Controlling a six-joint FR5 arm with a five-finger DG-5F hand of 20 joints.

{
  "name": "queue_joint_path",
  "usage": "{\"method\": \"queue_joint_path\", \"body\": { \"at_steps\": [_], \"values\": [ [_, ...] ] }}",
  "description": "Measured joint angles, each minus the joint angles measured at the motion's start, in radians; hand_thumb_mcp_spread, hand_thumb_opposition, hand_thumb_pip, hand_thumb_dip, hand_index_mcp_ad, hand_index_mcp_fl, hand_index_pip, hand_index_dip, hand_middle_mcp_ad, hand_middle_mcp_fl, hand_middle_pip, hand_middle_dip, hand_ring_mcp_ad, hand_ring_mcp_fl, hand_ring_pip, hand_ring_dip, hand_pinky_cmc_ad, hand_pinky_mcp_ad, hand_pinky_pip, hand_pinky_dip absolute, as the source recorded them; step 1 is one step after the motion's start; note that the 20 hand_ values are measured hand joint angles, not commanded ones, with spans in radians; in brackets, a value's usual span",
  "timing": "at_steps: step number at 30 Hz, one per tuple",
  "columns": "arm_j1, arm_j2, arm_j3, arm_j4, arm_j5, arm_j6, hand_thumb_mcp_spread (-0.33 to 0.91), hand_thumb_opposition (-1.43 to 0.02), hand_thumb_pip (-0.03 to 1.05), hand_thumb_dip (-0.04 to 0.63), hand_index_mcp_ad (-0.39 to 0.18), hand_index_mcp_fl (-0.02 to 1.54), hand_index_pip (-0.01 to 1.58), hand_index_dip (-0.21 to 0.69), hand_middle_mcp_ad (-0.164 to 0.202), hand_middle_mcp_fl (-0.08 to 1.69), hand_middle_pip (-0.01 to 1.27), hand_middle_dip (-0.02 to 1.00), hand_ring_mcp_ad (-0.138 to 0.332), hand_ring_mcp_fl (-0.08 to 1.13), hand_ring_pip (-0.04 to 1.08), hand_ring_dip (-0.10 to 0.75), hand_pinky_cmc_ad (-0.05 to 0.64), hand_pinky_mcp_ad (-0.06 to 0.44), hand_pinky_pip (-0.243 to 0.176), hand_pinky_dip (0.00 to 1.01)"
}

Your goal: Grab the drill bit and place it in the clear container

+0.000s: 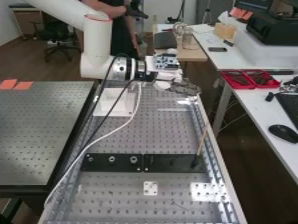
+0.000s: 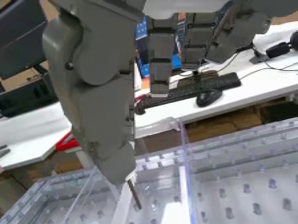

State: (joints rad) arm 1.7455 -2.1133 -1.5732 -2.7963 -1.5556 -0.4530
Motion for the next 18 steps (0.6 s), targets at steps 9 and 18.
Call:
{"method": "queue_joint_path", "body": {
  "at_steps": [9,18],
  "values": [
    [-0.004,0.001,0.009,-0.025,-0.001,-0.011,0.56,-0.94,0.48,0.265,-0.155,0.80,0.56,0.379,0.059,0.31,0.11,0.25,0.115,0.09,0.09,0.042,0.311,0.098,-0.094,0.18],
    [-0.013,0.008,0.010,-0.025,0.004,-0.010,0.51,-0.87,0.57,0.269,-0.127,0.64,0.46,0.386,0.056,0.26,0.11,0.25,0.119,0.05,0.09,0.042,0.295,0.098,-0.091,0.18]
  ]
}}
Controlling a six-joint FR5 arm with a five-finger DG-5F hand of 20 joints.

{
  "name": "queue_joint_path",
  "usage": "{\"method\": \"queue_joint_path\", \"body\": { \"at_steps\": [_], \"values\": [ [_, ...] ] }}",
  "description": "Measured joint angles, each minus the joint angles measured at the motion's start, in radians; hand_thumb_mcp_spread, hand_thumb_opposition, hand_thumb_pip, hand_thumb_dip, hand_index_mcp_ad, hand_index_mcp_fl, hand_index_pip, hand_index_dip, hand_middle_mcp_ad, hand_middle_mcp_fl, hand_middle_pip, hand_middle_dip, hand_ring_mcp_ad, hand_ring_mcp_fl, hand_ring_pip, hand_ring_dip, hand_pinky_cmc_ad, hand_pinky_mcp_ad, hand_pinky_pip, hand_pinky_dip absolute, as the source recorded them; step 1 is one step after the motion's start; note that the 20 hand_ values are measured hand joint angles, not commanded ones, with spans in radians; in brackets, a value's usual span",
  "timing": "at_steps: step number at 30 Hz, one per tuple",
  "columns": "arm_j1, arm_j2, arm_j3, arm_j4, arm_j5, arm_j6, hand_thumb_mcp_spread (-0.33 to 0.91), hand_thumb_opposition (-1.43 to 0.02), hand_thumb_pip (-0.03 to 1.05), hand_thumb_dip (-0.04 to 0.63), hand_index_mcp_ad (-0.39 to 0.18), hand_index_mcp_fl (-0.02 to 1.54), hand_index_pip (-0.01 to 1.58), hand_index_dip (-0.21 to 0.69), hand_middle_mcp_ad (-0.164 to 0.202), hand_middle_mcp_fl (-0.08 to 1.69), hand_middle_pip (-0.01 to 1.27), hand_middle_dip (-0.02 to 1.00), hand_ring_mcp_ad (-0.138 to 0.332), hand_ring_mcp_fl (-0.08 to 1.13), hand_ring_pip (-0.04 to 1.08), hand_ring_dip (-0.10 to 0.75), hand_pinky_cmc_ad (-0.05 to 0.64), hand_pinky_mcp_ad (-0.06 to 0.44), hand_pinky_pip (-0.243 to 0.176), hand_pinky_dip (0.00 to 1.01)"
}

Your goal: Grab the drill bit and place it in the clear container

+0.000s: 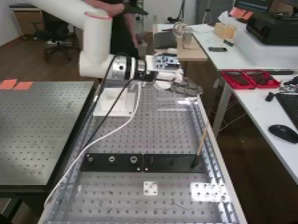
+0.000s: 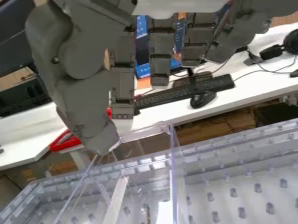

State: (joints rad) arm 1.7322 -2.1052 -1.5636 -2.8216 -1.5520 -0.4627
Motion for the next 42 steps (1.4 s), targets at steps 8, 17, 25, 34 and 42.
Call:
{"method": "queue_joint_path", "body": {
  "at_steps": [8,17,25,34,42],
  "values": [
    [-0.037,0.095,-0.059,0.050,0.017,-0.012,0.48,-0.85,0.57,0.269,-0.126,0.61,0.40,0.394,0.058,0.24,0.11,0.25,0.113,0.03,0.09,0.042,0.278,0.101,-0.094,0.18],
    [-0.124,0.275,-0.172,0.109,0.084,-0.061,0.43,-0.81,0.55,0.269,-0.098,0.61,0.18,0.429,0.061,0.25,0.11,0.25,0.129,0.03,0.09,0.042,0.265,0.101,-0.094,0.18],
    [-0.171,0.367,-0.220,0.095,0.194,-0.082,0.39,-0.77,0.47,0.239,-0.073,0.62,0.08,0.496,0.058,0.25,0.11,0.25,0.131,0.03,0.09,0.042,0.246,0.113,-0.091,0.18],
    [-0.216,0.459,-0.236,0.051,0.148,-0.094,0.30,-0.72,0.35,0.152,-0.054,0.64,0.05,0.613,0.058,0.22,0.11,0.25,0.145,0.02,0.09,0.042,0.250,0.136,-0.091,0.21],
    [-0.224,0.490,-0.233,0.048,0.126,-0.116,0.29,-0.71,0.34,0.108,-0.030,0.66,0.03,0.648,0.075,0.22,0.11,0.25,0.161,0.02,0.09,0.042,0.246,0.147,-0.094,0.26]
  ]
}}
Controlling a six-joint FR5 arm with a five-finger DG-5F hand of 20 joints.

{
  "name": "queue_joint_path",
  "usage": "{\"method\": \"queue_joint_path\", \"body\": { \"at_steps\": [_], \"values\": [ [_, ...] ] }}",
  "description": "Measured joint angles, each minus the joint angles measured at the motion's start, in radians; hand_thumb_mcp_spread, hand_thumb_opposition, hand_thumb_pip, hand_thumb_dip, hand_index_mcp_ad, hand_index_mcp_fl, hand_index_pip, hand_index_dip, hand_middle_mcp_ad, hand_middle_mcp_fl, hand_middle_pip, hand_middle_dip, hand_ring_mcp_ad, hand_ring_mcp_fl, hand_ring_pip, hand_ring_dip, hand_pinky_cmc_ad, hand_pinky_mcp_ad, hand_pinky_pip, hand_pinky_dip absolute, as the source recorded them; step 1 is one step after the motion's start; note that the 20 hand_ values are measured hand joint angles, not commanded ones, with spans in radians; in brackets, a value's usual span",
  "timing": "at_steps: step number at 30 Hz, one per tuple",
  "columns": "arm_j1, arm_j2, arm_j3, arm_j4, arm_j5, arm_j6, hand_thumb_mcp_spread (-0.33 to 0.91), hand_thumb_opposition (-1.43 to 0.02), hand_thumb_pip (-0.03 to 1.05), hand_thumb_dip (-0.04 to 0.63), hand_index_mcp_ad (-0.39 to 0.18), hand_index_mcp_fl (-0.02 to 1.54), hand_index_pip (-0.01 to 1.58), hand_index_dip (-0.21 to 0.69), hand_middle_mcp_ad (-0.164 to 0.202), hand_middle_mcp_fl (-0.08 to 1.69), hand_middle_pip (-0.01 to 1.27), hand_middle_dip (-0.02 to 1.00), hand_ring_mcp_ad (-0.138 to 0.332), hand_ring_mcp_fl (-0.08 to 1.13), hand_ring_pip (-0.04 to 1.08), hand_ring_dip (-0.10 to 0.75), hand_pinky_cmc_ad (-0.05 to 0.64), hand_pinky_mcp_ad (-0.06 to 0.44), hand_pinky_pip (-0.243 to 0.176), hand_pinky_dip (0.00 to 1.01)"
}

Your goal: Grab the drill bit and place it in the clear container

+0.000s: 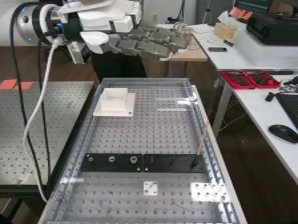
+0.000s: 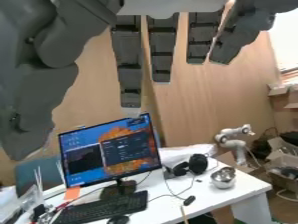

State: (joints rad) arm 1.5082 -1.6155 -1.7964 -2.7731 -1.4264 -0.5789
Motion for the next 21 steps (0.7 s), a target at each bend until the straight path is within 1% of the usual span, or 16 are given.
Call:
{"method": "queue_joint_path", "body": {
  "at_steps": [1,4,9,13,17,19,21],
  "values": [
    [-0.001,0.004,0.001,0.000,0.006,-0.005,0.29,-0.71,0.34,0.099,-0.030,0.66,0.03,0.658,0.075,0.22,0.11,0.25,0.166,0.02,0.09,0.042,0.246,0.152,-0.094,0.28],
    [-0.005,0.007,0.003,0.001,0.012,-0.005,0.29,-0.71,0.34,0.098,-0.028,0.66,0.03,0.661,0.075,0.22,0.11,0.25,0.168,0.02,0.09,0.042,0.246,0.162,-0.094,0.28],
    [-0.014,0.011,0.005,0.013,-0.025,-0.010,0.29,-0.71,0.34,0.093,-0.026,0.66,0.03,0.667,0.075,0.22,0.11,0.25,0.169,0.02,0.09,0.042,0.250,0.159,-0.094,0.28],
    [-0.014,0.015,0.007,0.012,0.001,-0.014,0.29,-0.71,0.35,0.096,-0.026,0.66,0.03,0.672,0.075,0.22,0.11,0.25,0.169,0.02,0.09,0.042,0.250,0.162,-0.094,0.29],
    [-0.017,0.019,0.009,0.008,-0.032,-0.018,0.29,-0.71,0.34,0.096,-0.026,0.66,0.03,0.674,0.075,0.22,0.11,0.25,0.176,0.03,0.09,0.042,0.253,0.159,-0.094,0.29],
    [-0.017,0.021,0.010,0.006,-0.032,-0.020,0.29,-0.71,0.34,0.093,-0.035,0.66,0.03,0.674,0.073,0.22,0.11,0.25,0.176,0.03,0.09,0.042,0.257,0.159,-0.094,0.29],
    [-0.016,0.023,0.010,0.004,-0.013,-0.021,0.29,-0.71,0.34,0.096,-0.024,0.67,0.03,0.674,0.077,0.22,0.11,0.25,0.176,0.03,0.09,0.042,0.257,0.159,-0.094,0.29]
  ]
}}
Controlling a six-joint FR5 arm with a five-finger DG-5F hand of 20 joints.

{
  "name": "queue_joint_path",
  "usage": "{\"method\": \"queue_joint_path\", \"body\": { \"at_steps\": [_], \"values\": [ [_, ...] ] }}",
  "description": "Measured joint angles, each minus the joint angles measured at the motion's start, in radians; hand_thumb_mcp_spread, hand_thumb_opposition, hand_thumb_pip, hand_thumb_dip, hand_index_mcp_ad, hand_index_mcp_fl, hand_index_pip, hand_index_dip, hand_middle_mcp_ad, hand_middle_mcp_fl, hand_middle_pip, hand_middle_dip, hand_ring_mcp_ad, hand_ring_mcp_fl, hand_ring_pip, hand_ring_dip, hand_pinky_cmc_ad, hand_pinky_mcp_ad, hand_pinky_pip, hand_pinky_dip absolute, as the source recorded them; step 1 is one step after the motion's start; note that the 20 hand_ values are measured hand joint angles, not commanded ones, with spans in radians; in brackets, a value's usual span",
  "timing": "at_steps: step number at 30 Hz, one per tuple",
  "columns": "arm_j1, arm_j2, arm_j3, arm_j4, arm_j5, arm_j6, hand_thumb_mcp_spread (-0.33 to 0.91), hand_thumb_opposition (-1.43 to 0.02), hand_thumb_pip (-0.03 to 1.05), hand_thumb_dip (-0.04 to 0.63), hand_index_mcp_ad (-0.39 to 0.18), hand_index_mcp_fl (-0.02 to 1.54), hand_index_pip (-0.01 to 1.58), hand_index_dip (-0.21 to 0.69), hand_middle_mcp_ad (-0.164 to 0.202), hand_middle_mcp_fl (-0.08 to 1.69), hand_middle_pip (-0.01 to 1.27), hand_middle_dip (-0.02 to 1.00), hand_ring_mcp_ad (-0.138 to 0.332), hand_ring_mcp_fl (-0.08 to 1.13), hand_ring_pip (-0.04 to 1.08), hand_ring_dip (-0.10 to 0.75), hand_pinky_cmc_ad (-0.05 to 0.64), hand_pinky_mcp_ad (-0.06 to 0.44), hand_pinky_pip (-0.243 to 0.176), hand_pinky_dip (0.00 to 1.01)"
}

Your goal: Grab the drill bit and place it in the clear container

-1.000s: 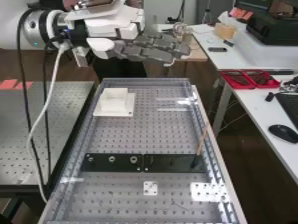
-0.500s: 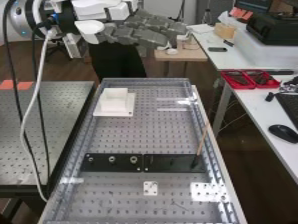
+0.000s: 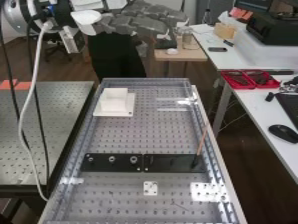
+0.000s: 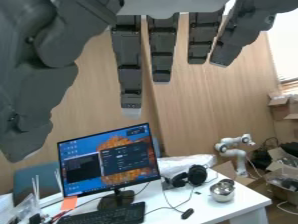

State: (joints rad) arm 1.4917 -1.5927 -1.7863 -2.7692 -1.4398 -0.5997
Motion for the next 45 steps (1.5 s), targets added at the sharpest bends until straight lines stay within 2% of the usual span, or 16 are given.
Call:
{"method": "queue_joint_path", "body": {
  "at_steps": [15,21,26,29,31,32,34,36,38,45],
  "values": [
    [0.010,-0.008,0.008,-0.017,-0.012,0.007,0.29,-0.71,0.34,0.084,-0.028,0.67,0.03,0.682,0.075,0.22,0.11,0.25,0.178,0.03,0.09,0.042,0.257,0.159,-0.094,0.29],
    [0.025,-0.021,0.007,-0.017,0.037,0.002,0.29,-0.71,0.31,0.084,-0.024,0.67,0.02,0.682,0.075,0.22,0.11,0.25,0.178,0.03,0.09,0.042,0.257,0.162,-0.094,0.29],
    [0.033,0.003,-0.008,-0.004,0.011,-0.025,0.29,-0.69,0.29,0.052,-0.028,0.51,0.02,0.670,0.075,0.22,0.11,0.25,0.176,0.03,0.09,0.042,0.258,0.169,-0.091,0.29],
    [0.038,0.020,-0.022,0.004,-0.009,-0.037,0.26,-0.68,0.26,0.052,-0.024,0.44,0.01,0.609,0.079,0.22,0.11,0.25,0.180,0.03,0.10,0.042,0.258,0.166,-0.091,0.29],
    [0.042,0.034,-0.034,0.008,-0.006,-0.047,0.24,-0.67,0.25,0.035,-0.028,0.39,0.01,0.538,0.075,0.22,0.11,0.25,0.185,0.05,0.10,0.042,0.260,0.169,-0.094,0.29],
    [0.047,0.041,-0.040,0.011,0.007,-0.056,0.24,-0.67,0.25,0.031,-0.033,0.36,0.01,0.513,0.079,0.22,0.11,0.25,0.183,0.05,0.10,0.042,0.260,0.185,-0.094,0.29],
    [0.053,0.047,-0.046,0.013,0.046,-0.068,0.23,-0.67,0.25,0.035,-0.030,0.34,0.02,0.478,0.082,0.22,0.11,0.25,0.188,0.05,0.10,0.042,0.265,0.180,-0.094,0.29],
    [0.057,0.052,-0.051,0.010,0.077,-0.074,0.22,-0.67,0.23,0.038,-0.023,0.34,0.02,0.429,0.106,0.22,0.11,0.25,0.201,0.05,0.10,0.042,0.262,0.201,-0.094,0.29],
    [0.061,0.060,-0.058,0.001,0.080,-0.077,0.22,-0.67,0.21,0.030,-0.024,0.32,0.02,0.365,0.110,0.21,0.11,0.25,0.213,0.05,0.10,0.042,0.278,0.194,-0.094,0.29],
    [0.068,0.077,-0.071,-0.009,0.047,-0.077,0.22,-0.67,0.20,0.024,-0.024,0.32,0.05,0.281,0.110,0.22,0.12,0.21,0.215,0.06,0.10,0.044,0.278,0.201,-0.091,0.26]
  ]
}}
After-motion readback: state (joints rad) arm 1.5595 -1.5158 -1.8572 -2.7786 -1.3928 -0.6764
